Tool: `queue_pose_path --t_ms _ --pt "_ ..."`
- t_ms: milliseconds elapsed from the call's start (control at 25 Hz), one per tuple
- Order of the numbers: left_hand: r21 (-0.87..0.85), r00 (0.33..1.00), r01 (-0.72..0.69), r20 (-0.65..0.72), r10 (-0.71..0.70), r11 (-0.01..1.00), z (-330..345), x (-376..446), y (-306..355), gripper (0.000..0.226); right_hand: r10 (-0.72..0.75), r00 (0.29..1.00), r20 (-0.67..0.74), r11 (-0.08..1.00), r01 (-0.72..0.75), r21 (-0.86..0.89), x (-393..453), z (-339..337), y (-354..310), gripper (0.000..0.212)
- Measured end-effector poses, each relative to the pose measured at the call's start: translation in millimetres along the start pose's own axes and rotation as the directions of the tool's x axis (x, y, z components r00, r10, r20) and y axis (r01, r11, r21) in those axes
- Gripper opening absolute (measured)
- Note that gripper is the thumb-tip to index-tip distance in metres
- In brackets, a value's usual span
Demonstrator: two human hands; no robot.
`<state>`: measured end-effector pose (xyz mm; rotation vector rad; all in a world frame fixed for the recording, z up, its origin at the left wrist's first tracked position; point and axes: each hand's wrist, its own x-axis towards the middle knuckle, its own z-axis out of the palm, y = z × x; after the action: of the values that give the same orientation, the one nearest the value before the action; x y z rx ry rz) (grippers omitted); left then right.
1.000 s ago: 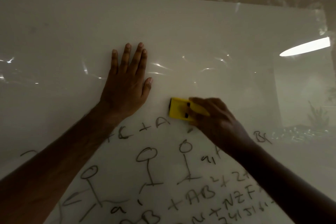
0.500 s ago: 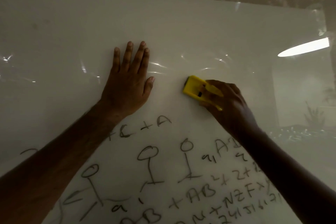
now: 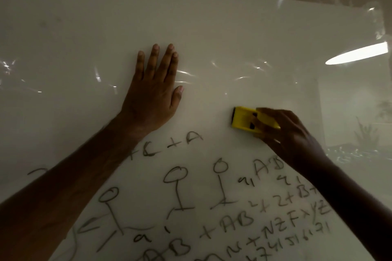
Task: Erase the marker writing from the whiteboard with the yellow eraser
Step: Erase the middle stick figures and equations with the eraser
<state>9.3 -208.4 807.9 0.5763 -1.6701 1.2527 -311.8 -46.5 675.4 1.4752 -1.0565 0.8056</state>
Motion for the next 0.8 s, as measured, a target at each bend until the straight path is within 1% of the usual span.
queue_pose_path --t_ms 80,160,240,320,440,520,560,640,680,720,800 --pt "0.015 1.0 0.005 0.004 -0.005 1.0 1 0 1 0.076 0.086 0.994 -0.068 0.996 -0.084 0.032 26 8 -10 0.035" --pt "0.02 1.0 0.006 0.004 -0.006 1.0 1 1 2 0.076 0.099 0.989 -0.107 0.993 -0.091 0.078 44 17 -34 0.032" --pt "0.018 1.0 0.001 0.016 -0.001 1.0 0 1 2 0.076 0.035 0.993 -0.109 0.994 -0.024 0.106 45 25 -59 0.031" --pt "0.011 1.0 -0.012 0.029 0.012 1.0 -2 1 -1 0.076 -0.054 0.996 -0.066 0.991 0.062 0.115 29 28 -74 0.035" --pt "-0.026 0.998 -0.049 0.028 0.049 0.998 -5 -8 -9 0.075 -0.137 0.99 0.016 0.988 0.135 0.071 -7 22 -69 0.039" --pt "-0.032 0.996 -0.079 0.032 0.08 0.996 -8 -17 -16 0.076 -0.111 0.993 0.038 0.993 0.109 0.055 -14 13 -52 0.04" --pt "-0.026 0.995 -0.095 0.04 0.096 0.995 -9 -22 -20 0.076 -0.07 0.997 0.029 0.996 0.068 0.063 -8 10 -44 0.039" --pt "-0.017 0.992 -0.118 0.05 0.118 0.993 -12 -29 -27 0.077 0.023 1.0 -0.02 0.994 -0.02 0.103 22 8 -39 0.037" --pt "-0.009 0.992 -0.116 0.051 0.116 0.993 -13 -30 -30 0.078 0.047 0.998 -0.05 0.991 -0.04 0.124 42 10 -45 0.035" --pt "-0.001 0.993 -0.105 0.05 0.105 0.994 -15 -32 -34 0.078 0.052 0.996 -0.07 0.989 -0.042 0.139 61 14 -55 0.034" --pt "0.007 0.996 -0.071 0.053 0.071 0.997 -16 -36 -43 0.079 0.013 0.997 -0.082 0.989 -0.001 0.145 83 25 -80 0.032"
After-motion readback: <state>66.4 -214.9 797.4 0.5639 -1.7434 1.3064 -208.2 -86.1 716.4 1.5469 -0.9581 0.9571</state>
